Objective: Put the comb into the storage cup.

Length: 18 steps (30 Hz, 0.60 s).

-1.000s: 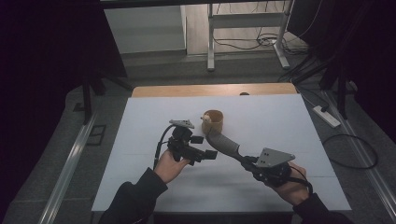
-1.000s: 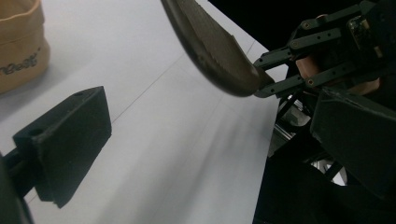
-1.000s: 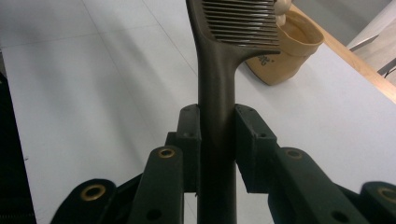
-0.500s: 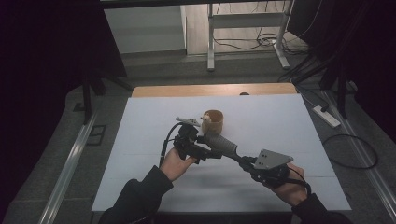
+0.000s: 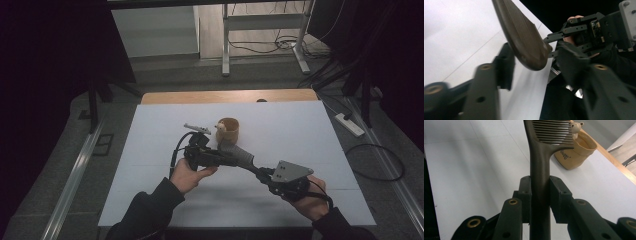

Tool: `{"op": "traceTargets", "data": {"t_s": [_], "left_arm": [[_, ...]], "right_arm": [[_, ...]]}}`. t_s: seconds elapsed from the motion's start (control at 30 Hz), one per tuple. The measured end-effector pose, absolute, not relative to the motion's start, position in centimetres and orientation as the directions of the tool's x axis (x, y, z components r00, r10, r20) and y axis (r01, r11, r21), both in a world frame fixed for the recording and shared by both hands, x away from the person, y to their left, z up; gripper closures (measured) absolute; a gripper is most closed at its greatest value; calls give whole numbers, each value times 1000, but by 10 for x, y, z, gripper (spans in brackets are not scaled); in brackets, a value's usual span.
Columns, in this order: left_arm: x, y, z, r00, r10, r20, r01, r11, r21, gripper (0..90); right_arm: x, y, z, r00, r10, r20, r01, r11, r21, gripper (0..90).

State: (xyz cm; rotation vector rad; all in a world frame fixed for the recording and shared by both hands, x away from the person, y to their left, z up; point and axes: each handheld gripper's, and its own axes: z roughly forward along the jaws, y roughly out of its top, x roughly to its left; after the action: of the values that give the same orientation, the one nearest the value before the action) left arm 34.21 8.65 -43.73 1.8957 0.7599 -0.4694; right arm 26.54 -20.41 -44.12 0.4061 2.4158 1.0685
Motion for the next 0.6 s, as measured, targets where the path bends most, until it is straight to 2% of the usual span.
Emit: {"op": "traceTargets", "data": {"t_s": [0.03, 0.2, 0.3, 0.33, 0.47, 0.6], "left_arm": [[342, 87, -438, 723, 292, -626, 691, -305, 655, 578], [343, 87, -439, 708, 278, -649, 706, -305, 639, 699], [344, 88, -441, 689, 255, -678, 724, -294, 624, 731], [345, 88, -442, 672, 229, -704, 738, -286, 611, 783], [345, 88, -442, 664, 224, -713, 744, -288, 602, 819], [345, 88, -443, 658, 229, -717, 750, -287, 596, 825]], "right_arm": [[265, -204, -441, -848, 440, -296, 77, 654, 752, 727], [266, -204, -442, -849, 436, -300, 72, 657, 751, 728], [266, -204, -442, -849, 434, -301, 70, 657, 751, 728], [266, -204, -443, -849, 432, -305, 68, 661, 748, 726], [266, -202, -446, -842, 429, -328, 56, 674, 737, 725], [268, -203, -447, -851, 425, -308, 68, 671, 738, 717]]}}
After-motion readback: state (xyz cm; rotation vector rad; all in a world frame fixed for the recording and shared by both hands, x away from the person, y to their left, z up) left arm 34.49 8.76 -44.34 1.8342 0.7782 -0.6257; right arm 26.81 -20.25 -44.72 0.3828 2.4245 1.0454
